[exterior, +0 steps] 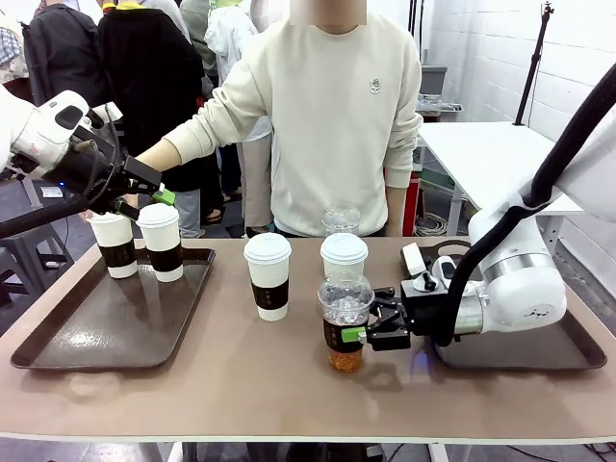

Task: Distribute the coffee onto the tray.
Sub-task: Pick up one iced Americano and place it on the right Handle tray.

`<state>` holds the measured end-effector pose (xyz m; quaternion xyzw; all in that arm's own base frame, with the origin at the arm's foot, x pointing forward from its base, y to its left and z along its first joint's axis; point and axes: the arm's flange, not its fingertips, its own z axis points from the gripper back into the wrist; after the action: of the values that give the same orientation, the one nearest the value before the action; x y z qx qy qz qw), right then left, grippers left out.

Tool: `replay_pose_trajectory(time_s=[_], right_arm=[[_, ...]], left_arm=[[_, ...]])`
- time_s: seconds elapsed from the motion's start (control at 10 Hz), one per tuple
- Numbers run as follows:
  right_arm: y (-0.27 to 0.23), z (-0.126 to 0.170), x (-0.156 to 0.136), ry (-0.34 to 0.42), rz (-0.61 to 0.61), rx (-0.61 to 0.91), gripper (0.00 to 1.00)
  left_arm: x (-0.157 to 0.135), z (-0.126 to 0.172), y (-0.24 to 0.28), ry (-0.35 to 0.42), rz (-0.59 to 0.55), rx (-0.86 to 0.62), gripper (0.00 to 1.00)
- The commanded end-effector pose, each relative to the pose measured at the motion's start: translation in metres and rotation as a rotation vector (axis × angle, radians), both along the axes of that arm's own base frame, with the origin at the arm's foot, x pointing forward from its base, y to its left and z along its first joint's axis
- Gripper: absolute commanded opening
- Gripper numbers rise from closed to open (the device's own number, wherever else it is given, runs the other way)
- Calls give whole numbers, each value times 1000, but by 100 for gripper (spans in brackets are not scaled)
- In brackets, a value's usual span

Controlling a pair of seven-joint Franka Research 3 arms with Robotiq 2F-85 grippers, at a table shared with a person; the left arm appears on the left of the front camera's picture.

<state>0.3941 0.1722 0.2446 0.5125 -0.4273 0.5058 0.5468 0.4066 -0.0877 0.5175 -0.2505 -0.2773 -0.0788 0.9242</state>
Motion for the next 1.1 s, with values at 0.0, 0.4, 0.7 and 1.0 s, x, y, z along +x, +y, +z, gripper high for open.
replay_pose_trajectory(time_s=[0.0,0.4,0.7,1.0], right_arm=[[-25,46,-16,38,9,21,80],[-75,103,-24,12,-32,-34,80],[-125,128,-13,-63,-171,-77,80],[-173,128,23,-60,-252,-95,80]], left_arm=[[1,-1,0,6,-4,-14,100],[1,-1,0,6,-4,-14,100],[1,-1,0,6,-4,-14,100],[1,-1,0,6,-4,-14,100]])
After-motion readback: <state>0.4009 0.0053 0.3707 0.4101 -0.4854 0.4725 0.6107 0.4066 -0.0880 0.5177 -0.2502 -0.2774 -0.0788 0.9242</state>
